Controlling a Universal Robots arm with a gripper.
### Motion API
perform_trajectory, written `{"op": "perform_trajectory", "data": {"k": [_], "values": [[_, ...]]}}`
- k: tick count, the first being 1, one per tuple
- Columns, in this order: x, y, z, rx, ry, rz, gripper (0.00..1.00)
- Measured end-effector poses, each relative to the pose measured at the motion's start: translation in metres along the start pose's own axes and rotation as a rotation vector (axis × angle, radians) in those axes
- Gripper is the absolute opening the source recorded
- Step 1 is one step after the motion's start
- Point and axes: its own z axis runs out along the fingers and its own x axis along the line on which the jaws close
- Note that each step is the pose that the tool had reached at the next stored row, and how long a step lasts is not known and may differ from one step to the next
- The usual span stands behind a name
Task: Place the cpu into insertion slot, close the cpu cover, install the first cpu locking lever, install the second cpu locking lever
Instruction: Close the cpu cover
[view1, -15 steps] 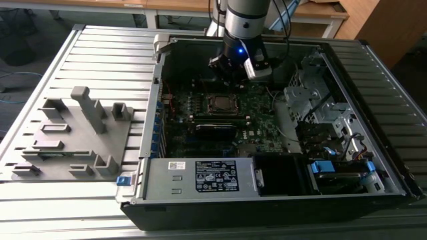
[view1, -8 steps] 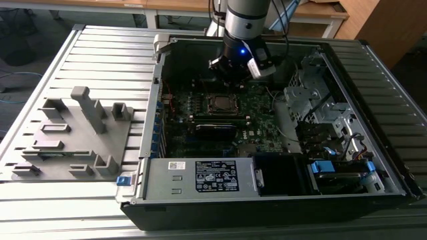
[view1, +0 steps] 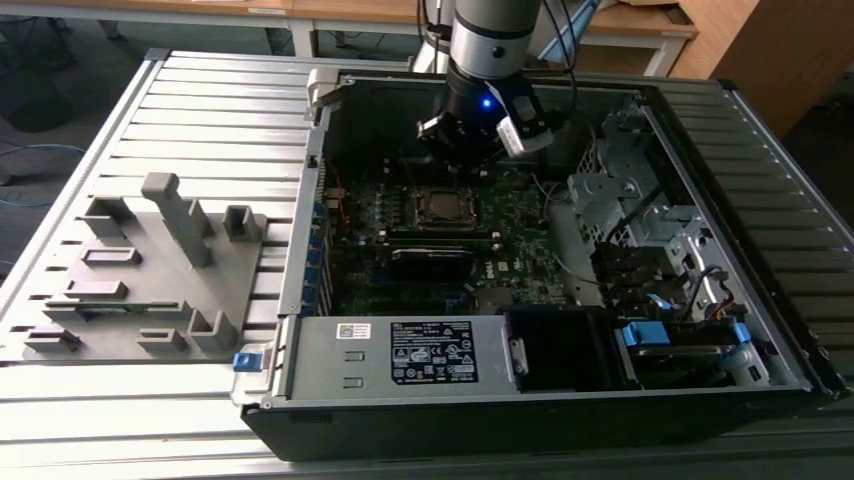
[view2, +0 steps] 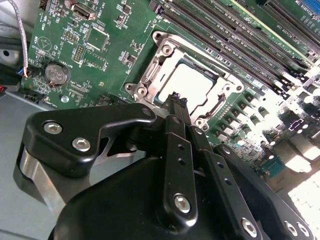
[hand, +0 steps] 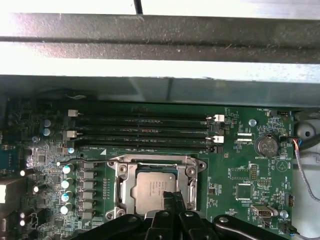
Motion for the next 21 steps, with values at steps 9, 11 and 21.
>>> {"op": "perform_trajectory", "data": {"k": [9, 11, 21], "values": [[-0.0001, 0.0, 0.0004, -0.0004, 0.0223, 0.001, 0.1], [-0.0001, 0.0, 0.0017, -0.0005, 0.0223, 0.0, 0.1], [0.0019, -0.0043, 0.0065, 0.0, 0.0162, -0.014, 0.1]]}}
